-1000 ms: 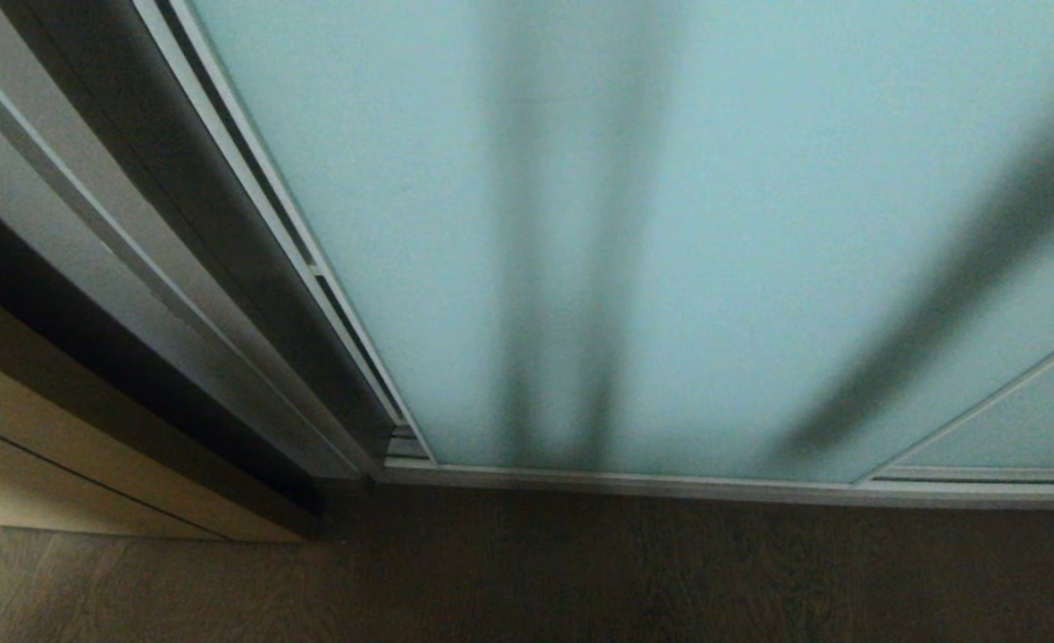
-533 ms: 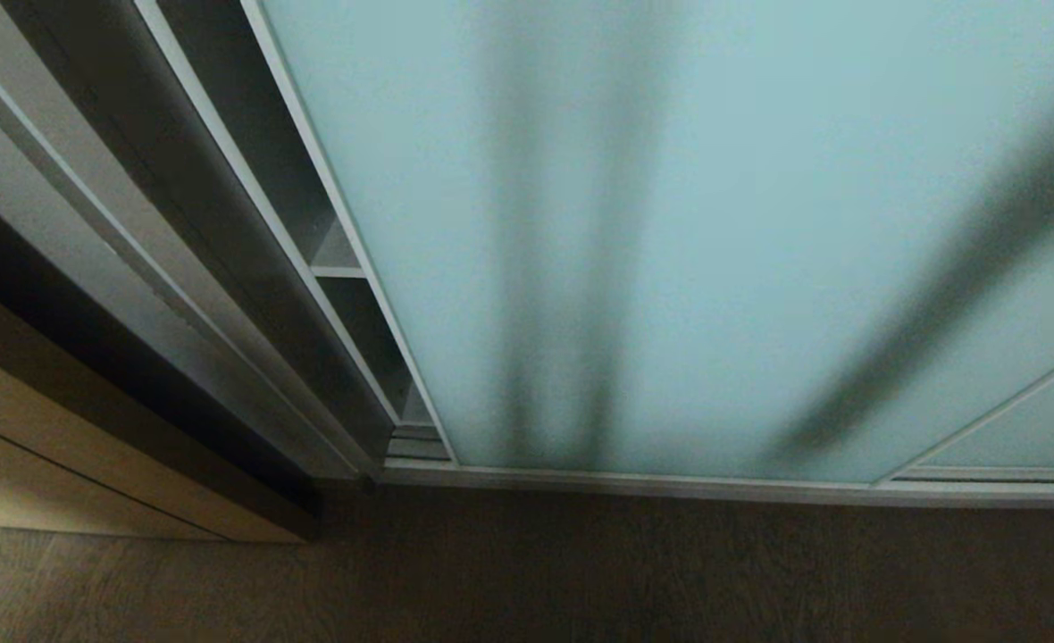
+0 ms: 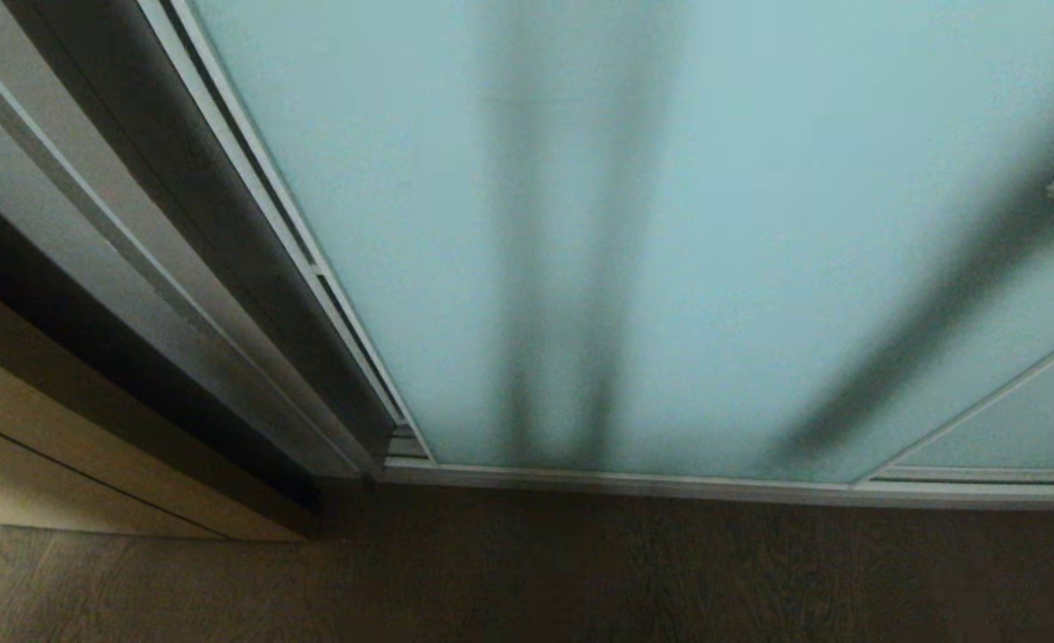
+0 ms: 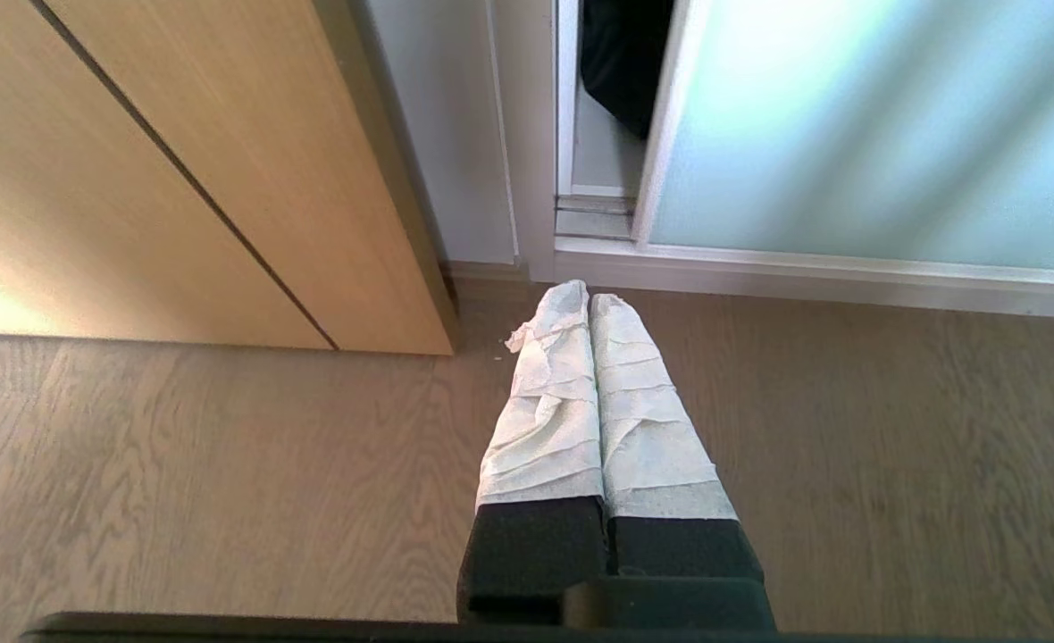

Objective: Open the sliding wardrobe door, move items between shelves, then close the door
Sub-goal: Close the door

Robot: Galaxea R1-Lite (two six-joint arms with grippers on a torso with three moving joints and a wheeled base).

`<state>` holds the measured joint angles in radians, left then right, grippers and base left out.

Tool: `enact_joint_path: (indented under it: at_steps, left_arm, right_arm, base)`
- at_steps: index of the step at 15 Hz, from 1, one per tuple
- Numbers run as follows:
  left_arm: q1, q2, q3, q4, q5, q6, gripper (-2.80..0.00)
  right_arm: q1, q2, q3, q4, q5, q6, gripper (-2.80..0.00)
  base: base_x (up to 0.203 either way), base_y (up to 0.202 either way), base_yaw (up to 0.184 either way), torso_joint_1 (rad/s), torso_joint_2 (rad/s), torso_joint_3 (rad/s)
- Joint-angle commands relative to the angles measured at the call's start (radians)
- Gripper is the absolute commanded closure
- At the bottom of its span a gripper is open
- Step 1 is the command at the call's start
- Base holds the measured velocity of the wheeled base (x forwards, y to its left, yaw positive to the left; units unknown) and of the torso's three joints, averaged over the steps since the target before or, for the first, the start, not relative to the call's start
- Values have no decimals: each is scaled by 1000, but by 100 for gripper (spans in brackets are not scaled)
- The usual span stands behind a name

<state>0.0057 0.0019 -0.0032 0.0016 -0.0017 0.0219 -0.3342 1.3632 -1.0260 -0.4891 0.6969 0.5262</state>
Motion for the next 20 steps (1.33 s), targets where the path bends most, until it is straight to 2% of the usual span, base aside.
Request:
enact_joint_path:
  at_steps: [1, 7, 12, 14, 16, 17, 18, 20]
  left_arm:
    - [0, 1, 0, 0, 0, 0, 0]
    - [0, 1, 0, 0, 0, 0, 0]
    - [0, 1, 0, 0, 0, 0, 0]
    - [0, 1, 0, 0, 0, 0, 0]
    - [0, 1, 0, 0, 0, 0, 0]
    - [0, 1, 0, 0, 0, 0, 0]
    - [0, 1, 0, 0, 0, 0, 0]
    - [0, 1, 0, 0, 0, 0, 0]
  right_arm:
    - [45, -34, 22, 3, 7, 3, 0]
    - [63, -160, 110, -16, 9, 5, 0]
    - [135, -368, 114, -12, 3, -2, 0]
    - [147, -449, 123, 1, 1, -31, 0]
    - [149, -550, 187, 72, -11, -123, 0]
    - [153, -606, 246, 117, -39, -196, 0]
    - [163, -669, 331, 152, -99, -295, 0]
    - [189, -794, 483, 184, -315, -468, 0]
  base:
    - [0, 0, 0, 0, 0, 0]
    - [0, 0, 0, 0, 0, 0]
    - [0, 0, 0, 0, 0, 0]
    - [0, 0, 0, 0, 0, 0]
    - [0, 0, 0, 0, 0, 0]
    - [0, 0, 0, 0, 0, 0]
    - [0, 0, 0, 0, 0, 0]
    - [0, 0, 0, 0, 0, 0]
